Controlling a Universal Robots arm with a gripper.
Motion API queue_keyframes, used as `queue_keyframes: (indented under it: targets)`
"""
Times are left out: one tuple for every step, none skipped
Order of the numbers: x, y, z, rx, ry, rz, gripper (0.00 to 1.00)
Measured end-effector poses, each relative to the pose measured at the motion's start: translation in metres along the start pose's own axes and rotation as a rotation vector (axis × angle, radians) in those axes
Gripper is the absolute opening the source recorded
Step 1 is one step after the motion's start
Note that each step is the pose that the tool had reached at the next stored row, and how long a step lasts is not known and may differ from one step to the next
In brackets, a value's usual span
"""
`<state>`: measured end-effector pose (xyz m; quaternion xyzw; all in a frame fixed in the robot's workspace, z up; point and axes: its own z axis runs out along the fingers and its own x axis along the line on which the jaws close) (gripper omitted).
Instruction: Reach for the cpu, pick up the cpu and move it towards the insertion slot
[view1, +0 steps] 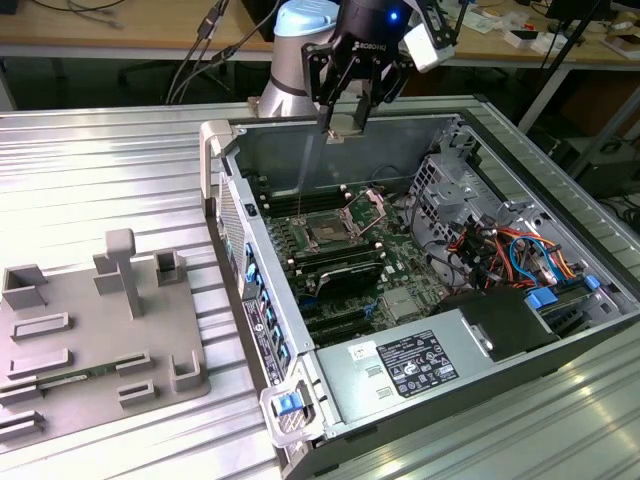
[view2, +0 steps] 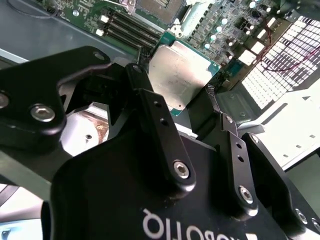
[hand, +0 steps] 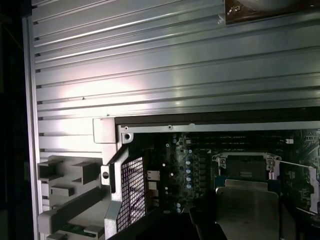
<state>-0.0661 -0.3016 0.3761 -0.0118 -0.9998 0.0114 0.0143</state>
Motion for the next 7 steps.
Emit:
queue_keyframes:
  targets:
    - [-0.0002,0.0005,0.0,0.0,0.0,0.0,0.55]
    - [-0.0003,0.0005,0.0,0.0001,0.0,0.0,0.55]
    - [-0.0003,0.0006,0.0,0.0,-0.0001,0.0,0.55]
    - [-0.0004,0.0009,0.0001,0.0,-0.0001,0.0,0.55]
    - [-0.0005,0.0013,0.0003,0.0,-0.0001,0.0,0.55]
    - [-0.0005,0.0014,0.0003,0.0,-0.0001,0.0,0.55]
    - [-0.0005,0.0015,0.0003,0.0,-0.0001,0.0,0.55]
